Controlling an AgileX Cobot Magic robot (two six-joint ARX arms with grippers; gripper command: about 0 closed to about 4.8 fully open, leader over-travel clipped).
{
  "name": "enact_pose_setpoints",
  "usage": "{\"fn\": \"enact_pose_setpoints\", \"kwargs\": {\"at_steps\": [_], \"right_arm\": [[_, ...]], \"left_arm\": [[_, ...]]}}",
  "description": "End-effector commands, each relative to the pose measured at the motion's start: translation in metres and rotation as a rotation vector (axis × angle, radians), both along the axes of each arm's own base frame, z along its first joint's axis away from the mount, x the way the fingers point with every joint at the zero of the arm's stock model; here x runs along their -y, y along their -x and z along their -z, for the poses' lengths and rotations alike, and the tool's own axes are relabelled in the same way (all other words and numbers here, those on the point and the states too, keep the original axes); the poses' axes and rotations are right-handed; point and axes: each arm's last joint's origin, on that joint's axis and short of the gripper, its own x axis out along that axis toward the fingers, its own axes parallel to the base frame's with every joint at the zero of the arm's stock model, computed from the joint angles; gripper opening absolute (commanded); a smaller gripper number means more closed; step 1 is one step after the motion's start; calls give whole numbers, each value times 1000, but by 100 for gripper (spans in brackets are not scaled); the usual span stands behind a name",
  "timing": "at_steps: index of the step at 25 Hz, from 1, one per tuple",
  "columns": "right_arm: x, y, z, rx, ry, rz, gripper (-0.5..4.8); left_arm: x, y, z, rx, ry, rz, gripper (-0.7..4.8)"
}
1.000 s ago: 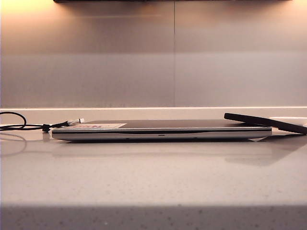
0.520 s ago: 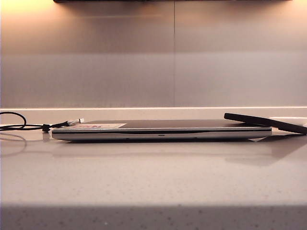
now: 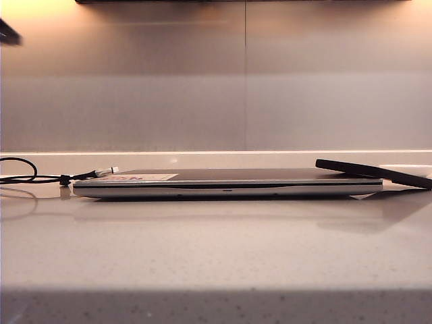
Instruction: Pick up the charging cable and the phone, plug the charging cable into the charging port on the phone, and finally place them back on the table.
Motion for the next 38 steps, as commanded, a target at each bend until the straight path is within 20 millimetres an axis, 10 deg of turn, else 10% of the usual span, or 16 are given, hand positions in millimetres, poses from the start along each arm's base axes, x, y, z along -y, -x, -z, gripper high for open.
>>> {"fn": "enact_pose_setpoints", "kwargs": {"at_steps": [1, 18, 23, 38], "right_arm": [[-9, 4, -1, -16, 35, -38, -2], [-51, 25, 11, -50, 231, -337, -2], [-51, 25, 10, -50, 231, -336, -2], [-51, 25, 10, -49, 231, -336, -2]], "left_arm": [[14, -8, 7, 2, -145, 80, -6], [23, -25, 44, -176, -425, 150, -4], [23, -25, 44, -165, -443, 152, 219], [26, -38, 53, -148, -498, 161, 215]]}}
